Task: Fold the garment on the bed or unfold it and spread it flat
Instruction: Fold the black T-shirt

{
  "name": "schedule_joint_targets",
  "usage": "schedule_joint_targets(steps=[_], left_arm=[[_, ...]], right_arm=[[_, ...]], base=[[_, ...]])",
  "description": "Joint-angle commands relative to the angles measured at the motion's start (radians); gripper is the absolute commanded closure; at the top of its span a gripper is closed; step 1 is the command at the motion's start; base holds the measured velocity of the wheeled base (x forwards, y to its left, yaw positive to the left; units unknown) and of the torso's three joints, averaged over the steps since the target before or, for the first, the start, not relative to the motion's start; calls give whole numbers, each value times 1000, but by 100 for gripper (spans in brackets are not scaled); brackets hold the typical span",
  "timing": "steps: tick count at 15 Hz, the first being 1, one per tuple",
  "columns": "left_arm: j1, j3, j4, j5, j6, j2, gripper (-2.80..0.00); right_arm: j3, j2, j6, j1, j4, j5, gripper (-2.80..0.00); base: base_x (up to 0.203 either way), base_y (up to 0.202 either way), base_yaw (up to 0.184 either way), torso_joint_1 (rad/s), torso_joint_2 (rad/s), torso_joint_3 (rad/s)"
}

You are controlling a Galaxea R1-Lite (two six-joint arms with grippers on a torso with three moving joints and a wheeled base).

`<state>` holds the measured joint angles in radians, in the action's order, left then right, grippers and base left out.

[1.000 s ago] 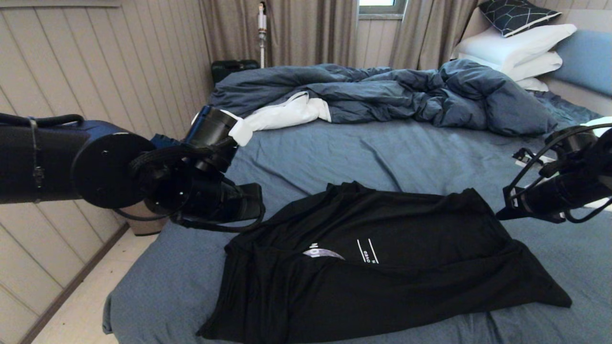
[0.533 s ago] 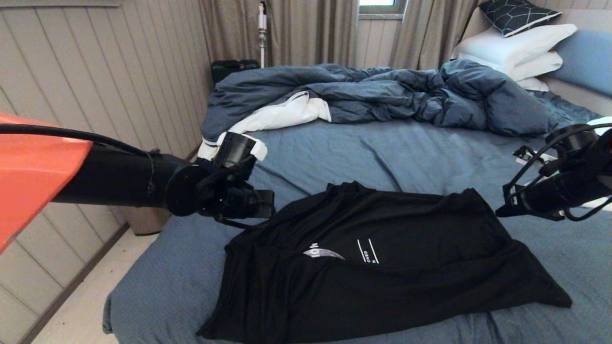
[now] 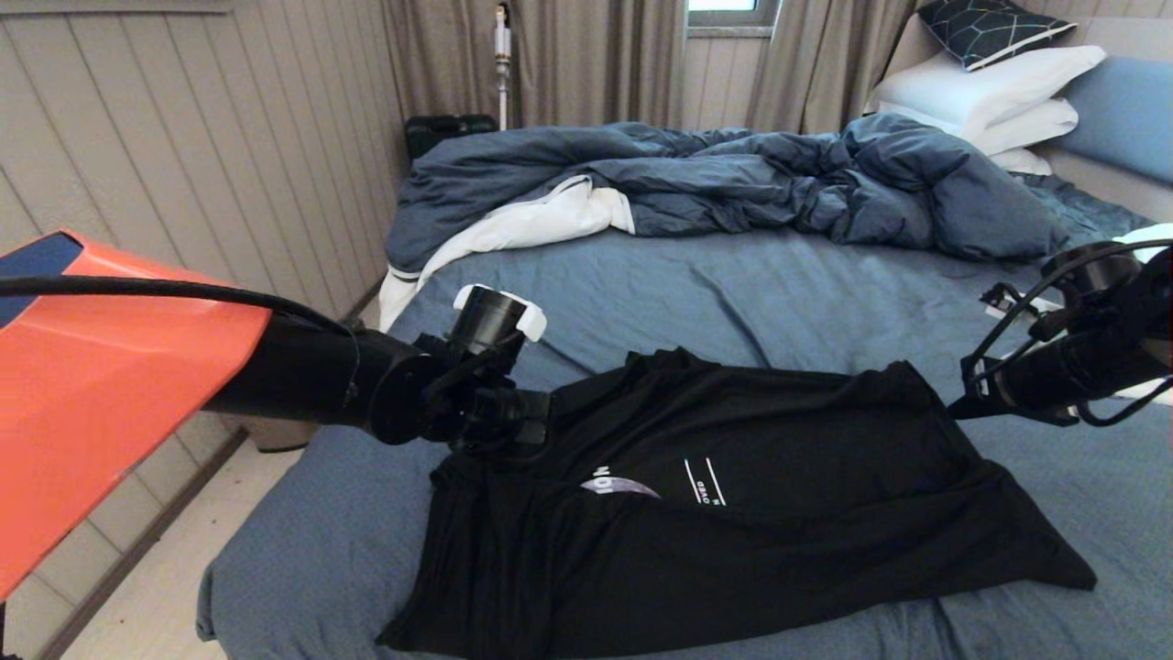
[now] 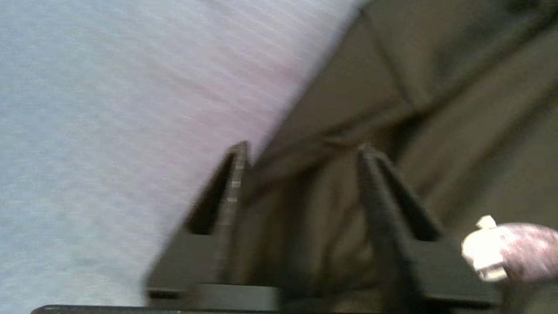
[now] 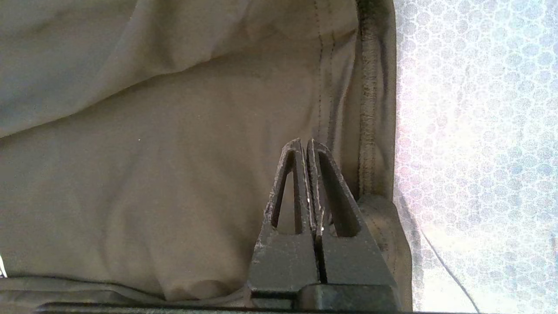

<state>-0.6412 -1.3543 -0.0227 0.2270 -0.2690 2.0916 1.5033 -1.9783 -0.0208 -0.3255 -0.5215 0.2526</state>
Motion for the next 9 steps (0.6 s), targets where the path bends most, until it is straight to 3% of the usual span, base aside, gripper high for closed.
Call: schedule_joint_targets(steps=[1, 9], left_arm=[[-10, 6, 14, 2, 8, 9, -280], [33, -1, 125, 59, 77, 115, -280]], right_arm=[[0, -2, -1, 0, -3, 2, 0], [0, -4, -1, 0, -3, 2, 0]], base=[[0, 0, 0, 0, 0, 0], [0, 0, 0, 0, 0, 0]])
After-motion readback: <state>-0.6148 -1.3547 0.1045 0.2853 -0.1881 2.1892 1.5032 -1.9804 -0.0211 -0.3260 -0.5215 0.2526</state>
